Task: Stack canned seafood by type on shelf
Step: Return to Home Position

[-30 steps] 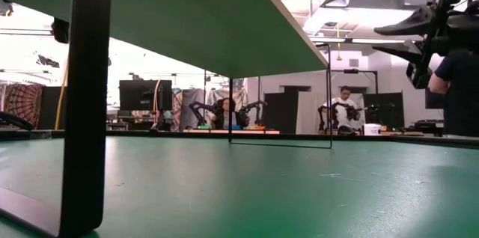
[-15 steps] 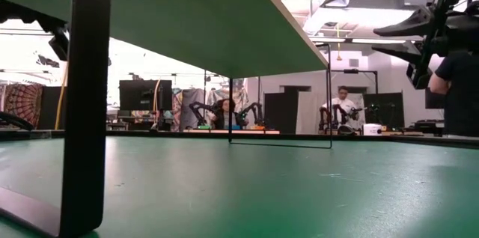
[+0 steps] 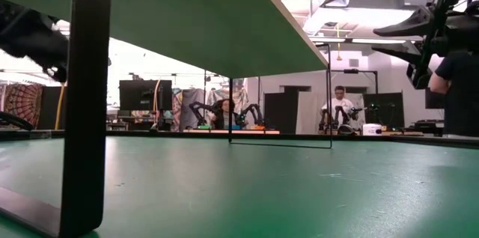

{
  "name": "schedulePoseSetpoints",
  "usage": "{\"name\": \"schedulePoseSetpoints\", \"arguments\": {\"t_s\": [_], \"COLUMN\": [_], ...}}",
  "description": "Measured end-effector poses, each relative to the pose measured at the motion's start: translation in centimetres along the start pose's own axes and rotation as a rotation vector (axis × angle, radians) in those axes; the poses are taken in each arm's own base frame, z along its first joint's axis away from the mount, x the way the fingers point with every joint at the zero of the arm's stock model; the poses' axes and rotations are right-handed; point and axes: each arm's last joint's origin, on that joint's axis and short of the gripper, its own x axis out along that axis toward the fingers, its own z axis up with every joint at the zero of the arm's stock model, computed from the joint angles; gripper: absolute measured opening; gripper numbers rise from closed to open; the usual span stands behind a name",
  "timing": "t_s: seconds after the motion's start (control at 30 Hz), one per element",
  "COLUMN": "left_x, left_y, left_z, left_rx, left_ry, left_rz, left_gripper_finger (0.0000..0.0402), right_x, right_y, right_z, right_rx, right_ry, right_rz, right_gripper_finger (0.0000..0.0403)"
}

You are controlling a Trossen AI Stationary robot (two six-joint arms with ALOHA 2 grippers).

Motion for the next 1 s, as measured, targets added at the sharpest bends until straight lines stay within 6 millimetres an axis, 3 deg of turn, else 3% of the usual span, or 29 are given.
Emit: {"name": "schedulePoseSetpoints", "arguments": {"t_s": [0.23, 1.0], "left_x": [-0.24, -0.14], "left_y": [0.74, 0.49], "left_z": [-1.22, -0.84], "left_rx": [0.076, 0.051], "left_ry": [0.144, 0.102], "left_rz": [0.072, 0.052], "left_gripper_finger": [0.0030, 0.0030], "right_x": [0.00, 0.01], "right_y": [-0.03, -0.04], "right_z": [-0.02, -0.03], "right_rx": [0.000, 0.000], "right_ry": [-0.001, 0.000], "right_rz": [-0.003, -0.003], "right_gripper_finger": [0.0133, 0.0133]}}
